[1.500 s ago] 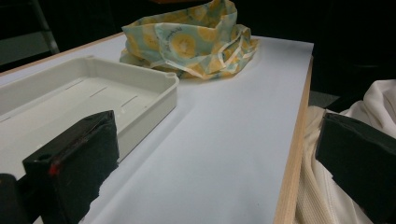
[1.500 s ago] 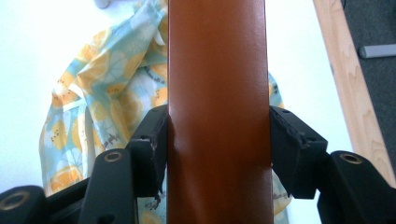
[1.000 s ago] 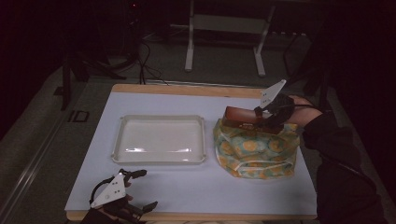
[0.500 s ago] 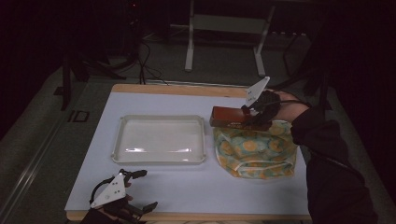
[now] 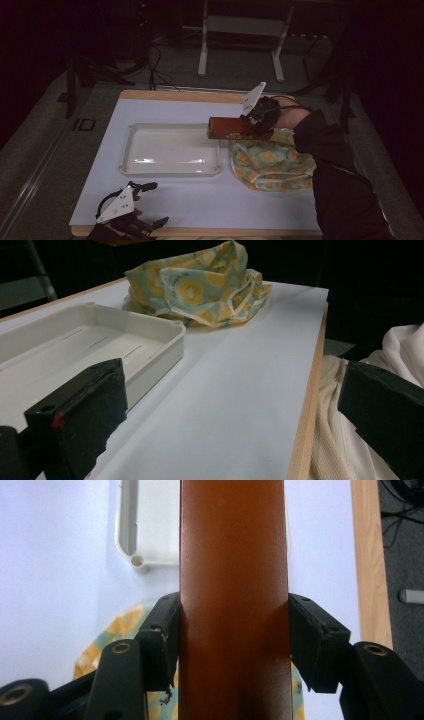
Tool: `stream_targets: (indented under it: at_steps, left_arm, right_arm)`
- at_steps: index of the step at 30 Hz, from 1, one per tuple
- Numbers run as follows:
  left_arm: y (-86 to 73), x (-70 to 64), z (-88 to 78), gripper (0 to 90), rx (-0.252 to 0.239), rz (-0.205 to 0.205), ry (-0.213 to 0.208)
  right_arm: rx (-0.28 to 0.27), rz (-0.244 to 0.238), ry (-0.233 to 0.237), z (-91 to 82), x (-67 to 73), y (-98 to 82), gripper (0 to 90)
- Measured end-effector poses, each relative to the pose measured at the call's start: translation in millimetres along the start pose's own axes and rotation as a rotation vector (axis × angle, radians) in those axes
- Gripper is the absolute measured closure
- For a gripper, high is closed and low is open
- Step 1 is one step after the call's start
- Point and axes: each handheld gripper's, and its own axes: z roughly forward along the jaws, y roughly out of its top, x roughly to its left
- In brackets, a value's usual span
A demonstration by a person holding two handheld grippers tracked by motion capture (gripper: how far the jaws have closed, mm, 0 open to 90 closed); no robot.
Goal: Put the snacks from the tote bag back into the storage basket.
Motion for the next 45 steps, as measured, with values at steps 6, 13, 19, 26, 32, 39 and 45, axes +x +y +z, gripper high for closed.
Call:
stream_targets:
  at_steps: [6,13,19,26,32,39,45]
  left_arm:
    - [0.0,-0.3,0.3,0.0,0.002,0.003,-0.002]
    - [0.4,-0.7,0.6,0.0,0.001,0.003,-0.006]
    - [0.6,-0.9,0.7,0.0,0.002,0.005,-0.01]
    - [0.6,-1.5,0.5,0.0,0.0,0.006,-0.016]
    - [0.7,-1.6,0.4,0.0,-0.001,0.006,-0.017]
    - [0.7,-1.7,0.3,0.0,0.001,0.011,-0.019]
    - [0.8,-1.8,0.1,0.0,-0.001,0.013,-0.02]
  right_arm:
    - [0.006,-0.025,0.018,11.8,2.1,15.2,42.8]
    - [-0.015,-0.052,0.053,29.4,5.6,36.4,42.9]
    - [-0.048,-0.072,0.06,36.3,6.1,50.7,42.9]
    - [-0.062,-0.115,0.077,46.7,9.5,66.8,42.8]
    - [-0.06,-0.146,0.077,52.2,10.9,80.1,42.9]
    - [-0.077,-0.17,0.083,55.5,13.5,98.8,42.9]
    - [-0.108,-0.182,0.085,63.6,17.5,111.3,42.9]
